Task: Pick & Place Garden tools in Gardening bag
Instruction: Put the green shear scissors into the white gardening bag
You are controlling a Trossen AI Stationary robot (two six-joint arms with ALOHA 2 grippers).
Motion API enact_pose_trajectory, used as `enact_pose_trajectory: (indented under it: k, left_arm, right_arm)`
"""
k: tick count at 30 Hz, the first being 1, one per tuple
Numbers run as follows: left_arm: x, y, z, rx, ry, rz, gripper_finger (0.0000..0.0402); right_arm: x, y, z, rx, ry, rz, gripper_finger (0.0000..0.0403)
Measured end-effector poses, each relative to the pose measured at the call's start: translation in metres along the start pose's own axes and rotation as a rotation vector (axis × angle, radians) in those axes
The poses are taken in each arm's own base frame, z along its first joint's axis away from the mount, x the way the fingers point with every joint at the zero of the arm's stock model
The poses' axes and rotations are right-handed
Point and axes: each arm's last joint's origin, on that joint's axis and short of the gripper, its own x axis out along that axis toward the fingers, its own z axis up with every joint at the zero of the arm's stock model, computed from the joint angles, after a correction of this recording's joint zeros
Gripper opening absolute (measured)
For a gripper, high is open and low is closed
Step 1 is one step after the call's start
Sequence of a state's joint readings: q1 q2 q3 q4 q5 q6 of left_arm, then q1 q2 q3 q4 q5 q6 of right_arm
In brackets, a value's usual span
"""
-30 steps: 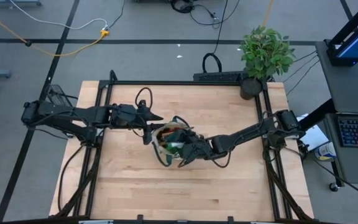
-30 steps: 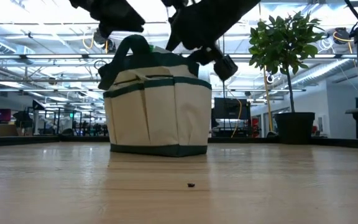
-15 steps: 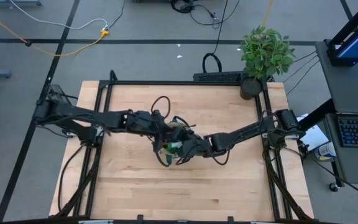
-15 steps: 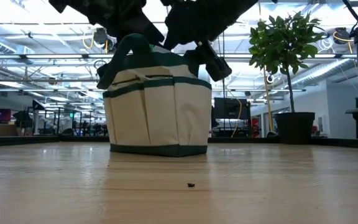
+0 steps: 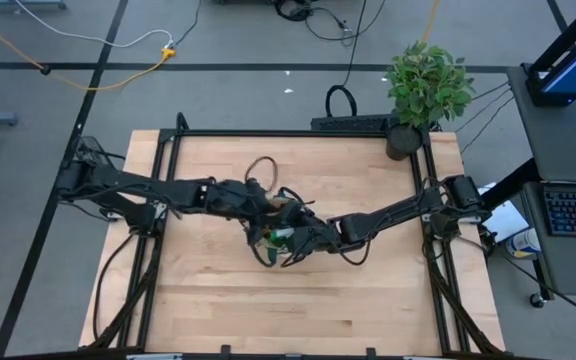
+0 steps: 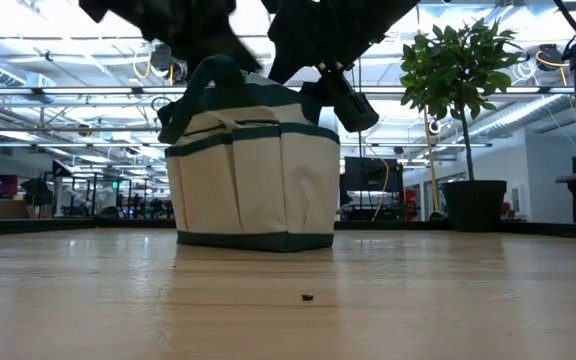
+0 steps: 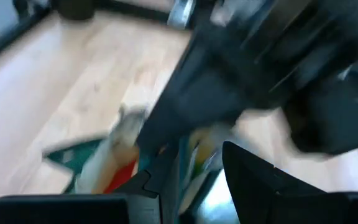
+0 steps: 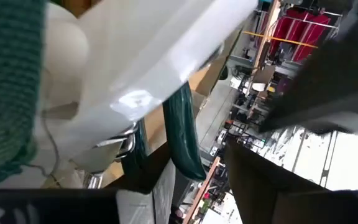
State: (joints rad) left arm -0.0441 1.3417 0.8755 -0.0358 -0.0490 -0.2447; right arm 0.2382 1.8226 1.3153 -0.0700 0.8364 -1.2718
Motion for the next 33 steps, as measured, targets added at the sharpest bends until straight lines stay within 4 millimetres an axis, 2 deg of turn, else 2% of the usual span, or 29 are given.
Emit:
enact_pose_trajectory:
  k: [8, 14, 18, 24, 33]
  left_arm:
    - [-0.032, -0.007, 0.006, 0.024, -0.013, -0.022, 0.0129]
    - [-0.046, -0.006, 0.002, 0.042, 0.024, 0.073, 0.0129]
    - [-0.041, -0.006, 0.000, 0.063, 0.037, 0.082, 0.0129]
    - [-0.025, -0.010, -0.009, 0.106, 0.104, 0.072, 0.0129]
    - [-0.020, -0.012, -0.012, 0.167, 0.121, 0.060, 0.0129]
  right_arm:
    - [0.000, -0.003, 0.001, 0.039, -0.007, -0.024, 0.0132]
    - [-0.004, -0.013, 0.008, 0.125, -0.086, -0.106, 0.0132]
    - [-0.005, -0.014, 0.012, 0.219, -0.209, -0.083, 0.0132]
    - [-0.004, -0.014, 0.011, 0.421, -0.191, -0.066, 0.0132]
    - [-0.010, -0.018, 0.014, 0.694, -0.294, -0.016, 0.0132]
